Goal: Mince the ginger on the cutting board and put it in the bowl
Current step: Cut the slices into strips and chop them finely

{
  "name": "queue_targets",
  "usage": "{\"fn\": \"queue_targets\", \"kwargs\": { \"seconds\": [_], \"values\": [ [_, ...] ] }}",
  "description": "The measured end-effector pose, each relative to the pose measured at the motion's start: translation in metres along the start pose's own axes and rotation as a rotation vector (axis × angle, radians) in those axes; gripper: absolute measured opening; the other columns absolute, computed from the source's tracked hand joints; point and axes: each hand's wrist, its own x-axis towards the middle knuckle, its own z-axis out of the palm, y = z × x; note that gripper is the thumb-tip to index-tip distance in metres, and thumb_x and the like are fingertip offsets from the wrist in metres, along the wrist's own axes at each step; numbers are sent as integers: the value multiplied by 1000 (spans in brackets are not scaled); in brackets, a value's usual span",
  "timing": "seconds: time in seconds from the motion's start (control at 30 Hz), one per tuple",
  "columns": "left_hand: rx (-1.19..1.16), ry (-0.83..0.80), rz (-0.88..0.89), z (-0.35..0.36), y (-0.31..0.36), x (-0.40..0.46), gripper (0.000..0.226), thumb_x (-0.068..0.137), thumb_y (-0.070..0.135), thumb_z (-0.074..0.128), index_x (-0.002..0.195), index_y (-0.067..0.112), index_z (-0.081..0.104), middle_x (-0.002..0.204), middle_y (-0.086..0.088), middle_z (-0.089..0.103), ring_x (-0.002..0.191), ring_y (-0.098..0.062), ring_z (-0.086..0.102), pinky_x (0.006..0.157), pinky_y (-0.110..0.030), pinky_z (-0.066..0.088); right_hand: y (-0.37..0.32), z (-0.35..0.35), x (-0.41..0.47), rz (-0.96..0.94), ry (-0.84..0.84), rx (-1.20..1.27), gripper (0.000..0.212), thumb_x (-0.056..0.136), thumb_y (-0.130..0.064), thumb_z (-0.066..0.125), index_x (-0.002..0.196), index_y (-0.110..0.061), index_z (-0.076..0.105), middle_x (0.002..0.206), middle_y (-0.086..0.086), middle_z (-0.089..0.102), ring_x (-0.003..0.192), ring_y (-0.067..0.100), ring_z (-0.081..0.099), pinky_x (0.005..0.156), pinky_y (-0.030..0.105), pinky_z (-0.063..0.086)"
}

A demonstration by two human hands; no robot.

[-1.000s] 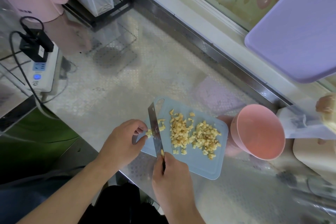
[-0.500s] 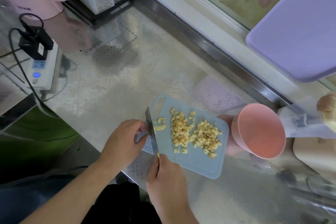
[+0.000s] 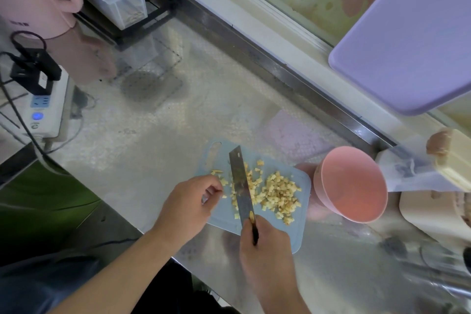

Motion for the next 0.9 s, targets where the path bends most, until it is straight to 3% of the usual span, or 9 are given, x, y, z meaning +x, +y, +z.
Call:
{"fn": "queue_targets", "kwargs": {
  "seconds": [0.17,0.27,0.33,0.5,0.63,0.77,0.9],
  "values": [
    [80,134,-71,-20,-9,-3,15,100,19,64,102,33,68,94,22,67,86,0,64,74,-17,52,6,-16,0,0,-26,-81,40,105,-35,48,69,-20,44,56,-2,49,53,12,47,49,25,34],
    [160,153,-27,-19,-7,9,17,99,16,65,106,31,69,97,21,60,85,0,60,73,-11,46,8,-17,-1,-13,-48,-134,36,104,-38,47,75,-18,51,62,-1,55,60,14,53,52,26,35],
    [179,147,17,-15,-1,22,14,99,17,66,107,27,72,98,17,60,83,-2,60,74,-13,47,8,-16,-1,-7,-61,-141,35,104,-39,46,78,-16,52,65,0,57,65,16,55,54,27,37],
    [335,7,-20,-2,12,50,7,95,29,68,102,30,68,102,12,54,97,-15,59,80,-38,55,11,-20,0,12,-50,-110,37,105,-39,47,74,-17,48,60,1,49,58,17,46,53,27,34],
    [430,-33,-55,3,20,59,10,99,18,60,94,24,65,98,7,51,97,-19,54,75,-37,51,13,-23,1,10,-51,-106,36,105,-37,47,76,-17,48,60,2,48,58,17,47,52,26,35],
    [534,-57,26,7,20,55,10,99,10,57,102,20,60,103,3,51,98,-21,53,73,-30,42,15,-26,3,10,-54,-64,35,106,-35,47,74,-19,47,59,1,48,59,18,49,52,26,34],
    [461,-53,-27,-2,19,51,17,97,11,53,109,23,56,108,9,56,102,-17,53,79,-36,52,16,-29,3,3,-62,-49,36,106,-36,46,74,-20,46,59,1,48,59,17,50,51,25,34]
  ]
}}
